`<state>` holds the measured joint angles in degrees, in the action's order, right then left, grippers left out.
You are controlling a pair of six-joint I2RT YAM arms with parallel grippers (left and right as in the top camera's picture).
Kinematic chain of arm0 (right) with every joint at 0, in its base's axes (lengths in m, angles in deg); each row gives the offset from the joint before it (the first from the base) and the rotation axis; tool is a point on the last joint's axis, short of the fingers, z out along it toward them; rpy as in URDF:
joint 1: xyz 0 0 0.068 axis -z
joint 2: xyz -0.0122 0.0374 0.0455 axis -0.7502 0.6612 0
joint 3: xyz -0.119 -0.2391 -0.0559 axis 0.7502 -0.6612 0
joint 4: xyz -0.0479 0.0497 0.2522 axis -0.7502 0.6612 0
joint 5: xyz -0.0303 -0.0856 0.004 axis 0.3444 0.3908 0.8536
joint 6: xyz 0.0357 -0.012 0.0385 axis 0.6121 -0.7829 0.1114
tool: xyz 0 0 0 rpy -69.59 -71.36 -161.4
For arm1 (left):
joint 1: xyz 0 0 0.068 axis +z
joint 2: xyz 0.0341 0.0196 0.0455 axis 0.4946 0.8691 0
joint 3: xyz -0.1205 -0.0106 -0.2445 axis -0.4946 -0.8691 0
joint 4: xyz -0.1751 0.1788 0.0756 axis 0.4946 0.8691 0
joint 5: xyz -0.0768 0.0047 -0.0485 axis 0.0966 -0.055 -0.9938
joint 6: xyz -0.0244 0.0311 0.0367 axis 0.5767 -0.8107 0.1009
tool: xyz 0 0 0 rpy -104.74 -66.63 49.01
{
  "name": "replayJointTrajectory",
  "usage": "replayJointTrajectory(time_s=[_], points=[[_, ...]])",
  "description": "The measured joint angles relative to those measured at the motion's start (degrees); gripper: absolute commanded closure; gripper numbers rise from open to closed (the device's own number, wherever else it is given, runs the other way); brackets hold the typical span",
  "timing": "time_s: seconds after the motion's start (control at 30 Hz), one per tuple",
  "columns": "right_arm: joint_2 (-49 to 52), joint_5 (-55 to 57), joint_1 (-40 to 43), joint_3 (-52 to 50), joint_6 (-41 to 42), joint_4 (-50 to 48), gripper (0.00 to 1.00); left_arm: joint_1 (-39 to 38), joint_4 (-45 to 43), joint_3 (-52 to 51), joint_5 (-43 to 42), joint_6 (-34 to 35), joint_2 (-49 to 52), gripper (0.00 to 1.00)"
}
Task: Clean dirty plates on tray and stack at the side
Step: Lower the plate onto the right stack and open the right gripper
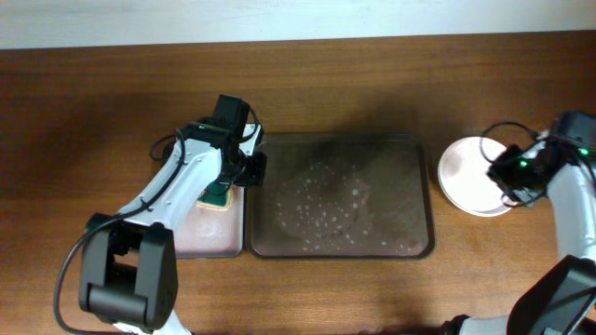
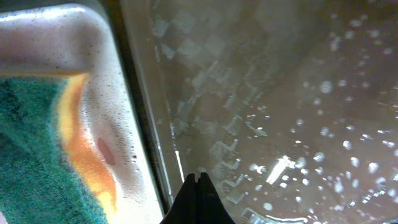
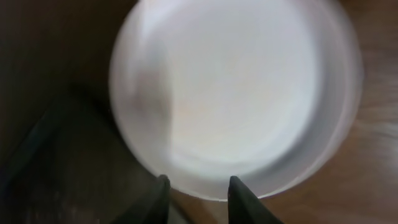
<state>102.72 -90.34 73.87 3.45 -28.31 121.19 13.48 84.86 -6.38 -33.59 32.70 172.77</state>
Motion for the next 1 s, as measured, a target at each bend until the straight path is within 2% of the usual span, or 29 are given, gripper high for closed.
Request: replayJointTrajectory(time_s=[0.27, 0.47, 0.67, 0.87, 1.0], points=[[0.0, -1.6, -9.8, 0.0, -2.1, -0.4, 0.68, 0.0, 0.0, 0.0, 1.3, 0.7, 2.7, 1.0], [0.0, -1.8, -12.4, 0.0, -2.7, -0.1, 0.69, -0.1, 1.6, 0.0, 4.7, 2.9, 3.8, 1.0], [0.0, -1.8, -15.3, 0.0, -7.6, 0.2, 0.68, 0.1, 2.9, 0.0, 9.2, 4.3, 3.8, 1.0], [0.0, -1.2, -17.7, 0.0, -12.4, 0.3, 0.68, 0.1, 2.9, 0.0, 9.9, 4.3, 3.8, 1.0], [0.0, 3.9, -17.8, -0.1, -14.2, 3.0, 0.68, 0.1, 2.9, 0.0, 9.3, 4.3, 3.8, 1.0]])
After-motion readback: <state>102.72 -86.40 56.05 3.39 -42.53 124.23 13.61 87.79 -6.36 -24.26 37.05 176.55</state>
